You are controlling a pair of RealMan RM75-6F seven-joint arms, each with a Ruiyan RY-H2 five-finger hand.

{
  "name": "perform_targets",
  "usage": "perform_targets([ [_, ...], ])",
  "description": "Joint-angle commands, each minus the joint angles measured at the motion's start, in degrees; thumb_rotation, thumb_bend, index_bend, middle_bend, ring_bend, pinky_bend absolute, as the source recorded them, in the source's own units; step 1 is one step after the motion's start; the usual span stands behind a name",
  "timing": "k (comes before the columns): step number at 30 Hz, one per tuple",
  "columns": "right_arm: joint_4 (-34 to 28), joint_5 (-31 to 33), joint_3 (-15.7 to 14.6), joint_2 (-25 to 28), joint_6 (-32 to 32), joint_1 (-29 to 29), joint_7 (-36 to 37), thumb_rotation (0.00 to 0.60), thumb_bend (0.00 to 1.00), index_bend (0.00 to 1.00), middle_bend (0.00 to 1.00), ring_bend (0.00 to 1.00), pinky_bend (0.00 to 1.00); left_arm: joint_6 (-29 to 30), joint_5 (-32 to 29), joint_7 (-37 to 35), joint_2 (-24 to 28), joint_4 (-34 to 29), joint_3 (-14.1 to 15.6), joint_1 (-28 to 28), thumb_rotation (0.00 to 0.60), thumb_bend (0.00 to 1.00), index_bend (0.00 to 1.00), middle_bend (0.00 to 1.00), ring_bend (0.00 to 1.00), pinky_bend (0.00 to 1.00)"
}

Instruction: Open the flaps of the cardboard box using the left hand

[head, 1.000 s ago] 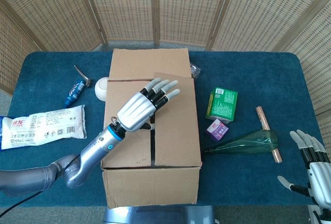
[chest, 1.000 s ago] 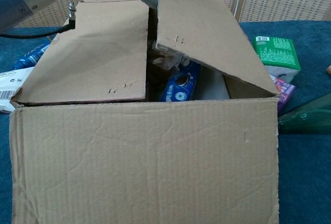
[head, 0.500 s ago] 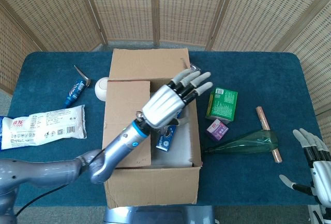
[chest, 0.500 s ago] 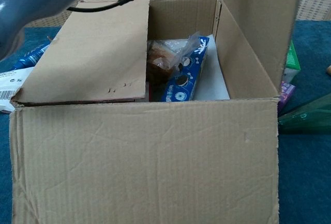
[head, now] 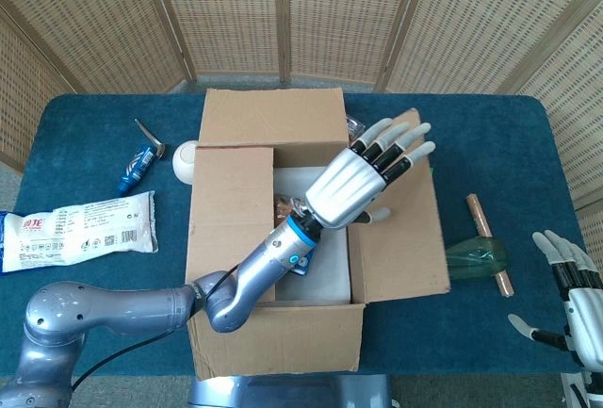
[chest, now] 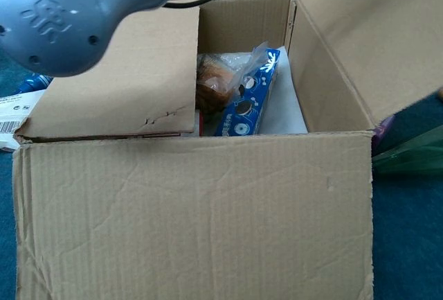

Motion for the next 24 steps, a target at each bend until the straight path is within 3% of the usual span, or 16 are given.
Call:
perform_targets([
  [1, -0.10, -0.14, -0.05, 0.07, 0.10, -0.05, -0.02, 0.600, 0.00, 0.00, 0.00, 0.00, 0.00, 0.29, 0.11, -0.38, 2.97, -3.05, 2.66, 2.62, 0.600, 0.00, 0.00, 0.00, 0.00, 0.09],
  [9, -0.40, -0.46, -0.46, -0.08, -0.16, -0.18, -1.19, 0.600, 0.00, 0.00, 0.00, 0.00, 0.00, -6.38, -5.92, 0.31, 15.20, -14.69, 8.12, 8.53, 0.600, 0.00, 0.00, 0.00, 0.00, 0.08],
  [12, -0.01, -0.96, -0.78, -0.29, 0.11, -0.46, -1.28, 0.600, 0.00, 0.00, 0.00, 0.00, 0.00, -7.40, -7.77, 0.30, 18.46, -17.35, 9.11, 9.92, 0.600, 0.00, 0.10, 0.02, 0.00, 0.12],
  [16, -0.12, -0.75, -0.78, -0.47, -0.17, -0.39, -1.99, 0.600, 0.00, 0.00, 0.00, 0.00, 0.00, -9.36, -14.45, 2.18, 21.52, -21.11, 10.24, 11.01, 0.600, 0.00, 0.37, 0.23, 0.14, 0.27],
  [19, -0.24, -0.90, -0.85, -0.62, -0.15, -0.44, -2.56, 0.600, 0.00, 0.00, 0.00, 0.00, 0.00, -10.61, -21.38, 6.09, 23.18, -23.59, 10.95, 10.26, 0.600, 0.00, 0.40, 0.24, 0.17, 0.27],
  [24, -0.30, -0.98, -0.85, -0.69, 0.03, -0.52, -2.74, 0.600, 0.00, 0.00, 0.00, 0.00, 0.00, -10.05, -26.91, 9.93, 23.09, -25.12, 12.33, 8.93, 0.600, 0.00, 0.41, 0.25, 0.16, 0.27],
])
